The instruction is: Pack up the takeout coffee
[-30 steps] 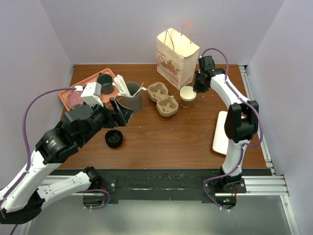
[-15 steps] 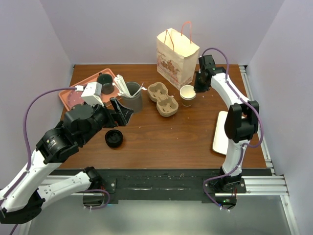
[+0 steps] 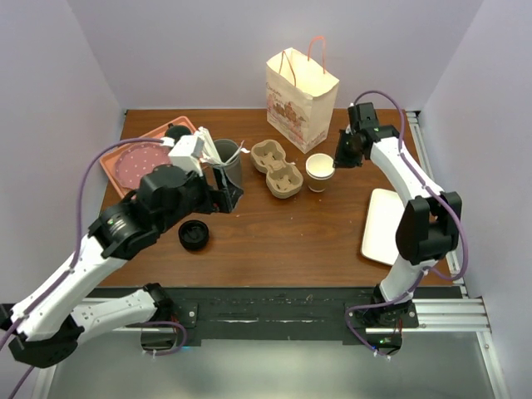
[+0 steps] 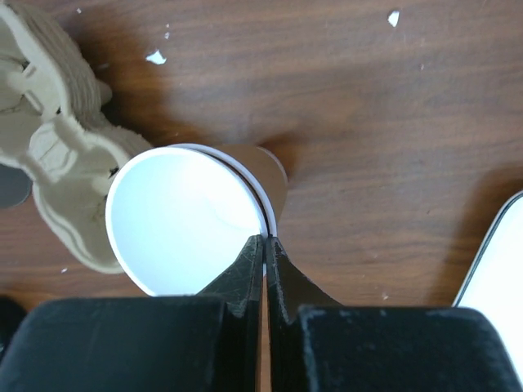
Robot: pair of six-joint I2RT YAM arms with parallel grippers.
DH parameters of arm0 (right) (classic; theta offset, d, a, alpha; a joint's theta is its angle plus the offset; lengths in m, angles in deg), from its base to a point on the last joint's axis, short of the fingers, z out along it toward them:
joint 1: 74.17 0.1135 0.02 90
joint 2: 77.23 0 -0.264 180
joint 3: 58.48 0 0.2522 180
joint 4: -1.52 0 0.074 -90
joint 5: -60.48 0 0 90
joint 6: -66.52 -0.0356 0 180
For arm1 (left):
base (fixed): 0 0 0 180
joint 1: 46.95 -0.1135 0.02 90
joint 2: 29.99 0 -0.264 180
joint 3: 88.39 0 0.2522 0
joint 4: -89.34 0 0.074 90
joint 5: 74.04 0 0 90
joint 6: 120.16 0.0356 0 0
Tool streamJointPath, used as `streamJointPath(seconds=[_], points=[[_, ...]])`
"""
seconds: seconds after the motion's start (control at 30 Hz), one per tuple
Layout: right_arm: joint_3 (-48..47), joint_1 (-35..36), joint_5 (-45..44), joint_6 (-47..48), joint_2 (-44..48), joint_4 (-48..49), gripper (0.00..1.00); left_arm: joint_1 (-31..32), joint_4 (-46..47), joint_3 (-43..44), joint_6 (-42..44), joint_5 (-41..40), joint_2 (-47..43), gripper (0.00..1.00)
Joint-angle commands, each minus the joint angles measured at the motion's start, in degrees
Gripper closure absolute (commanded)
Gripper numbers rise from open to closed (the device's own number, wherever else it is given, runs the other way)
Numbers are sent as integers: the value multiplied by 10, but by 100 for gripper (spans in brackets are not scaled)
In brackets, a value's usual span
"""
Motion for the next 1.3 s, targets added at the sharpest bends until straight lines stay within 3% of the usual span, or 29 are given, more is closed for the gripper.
streamJointPath(seconds=[0.0, 0.2, 0.3, 0.4, 0.43, 0.5, 0.53, 0.57, 0.67, 0.93, 1.27], points=[[54, -5, 18, -41, 51, 70, 100, 1, 26, 5, 38, 29, 50, 9], [80, -11, 4, -48, 84, 62, 100, 1, 50, 51, 61, 62, 162, 16], [113, -26, 1, -56, 87, 61, 100, 0, 89, 77, 63, 99, 217, 24], [133, -28, 12, -62, 137, 94, 100, -10, 116, 100, 58, 137, 273, 38], [137, -30, 17, -62, 151, 92, 100, -26, 133, 106, 54, 159, 298, 57], [125, -33, 23, -50, 146, 71, 100, -46, 164, 103, 34, 236, 319, 78], [113, -33, 24, -46, 138, 49, 100, -66, 202, 92, 21, 262, 339, 94], [113, -34, 26, -43, 139, 46, 100, -76, 224, 86, 8, 312, 348, 100], [123, -36, 44, -54, 156, 54, 100, -100, 308, 73, -54, 385, 391, 100], [141, -39, 90, -91, 173, 63, 100, -102, 440, 112, -114, 448, 523, 100], [149, -39, 116, -111, 174, 79, 100, -99, 488, 127, -153, 461, 581, 100]])
